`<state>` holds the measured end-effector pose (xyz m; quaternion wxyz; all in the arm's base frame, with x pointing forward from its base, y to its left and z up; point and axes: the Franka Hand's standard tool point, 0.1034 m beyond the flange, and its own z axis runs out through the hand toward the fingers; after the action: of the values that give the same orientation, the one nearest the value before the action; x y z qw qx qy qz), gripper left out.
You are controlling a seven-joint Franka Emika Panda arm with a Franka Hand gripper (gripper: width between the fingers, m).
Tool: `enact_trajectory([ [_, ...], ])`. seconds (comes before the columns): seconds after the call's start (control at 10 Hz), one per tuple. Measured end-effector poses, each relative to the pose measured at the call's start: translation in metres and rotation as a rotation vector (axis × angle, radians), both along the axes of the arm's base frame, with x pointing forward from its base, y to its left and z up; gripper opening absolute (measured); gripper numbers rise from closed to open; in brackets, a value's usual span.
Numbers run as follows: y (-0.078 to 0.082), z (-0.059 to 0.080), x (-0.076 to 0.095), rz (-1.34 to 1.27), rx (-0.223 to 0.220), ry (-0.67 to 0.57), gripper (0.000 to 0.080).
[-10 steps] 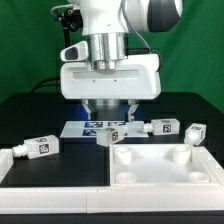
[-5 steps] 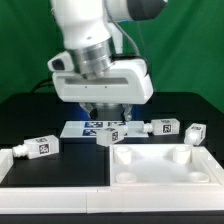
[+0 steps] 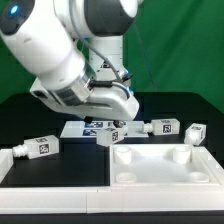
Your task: Assemble one leg
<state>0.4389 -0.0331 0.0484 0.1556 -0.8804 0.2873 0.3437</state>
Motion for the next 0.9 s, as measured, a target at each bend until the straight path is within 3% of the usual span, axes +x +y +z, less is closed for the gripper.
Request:
enact_trajectory([
  [0.1, -0.004, -0.004, -0.011, -0.041, 0.087, 0.118, 0.0649],
  [0.2, -0.009, -0.015, -0.011, -0.08, 0.116, 0.161, 0.0649],
  [0.6, -0.009, -0.019, -0.013, -0.079, 0.112, 0.162, 0.0649],
  [0.9, 0.006, -0.037, -0.031, -0.071, 0.101, 0.171, 0.0649],
])
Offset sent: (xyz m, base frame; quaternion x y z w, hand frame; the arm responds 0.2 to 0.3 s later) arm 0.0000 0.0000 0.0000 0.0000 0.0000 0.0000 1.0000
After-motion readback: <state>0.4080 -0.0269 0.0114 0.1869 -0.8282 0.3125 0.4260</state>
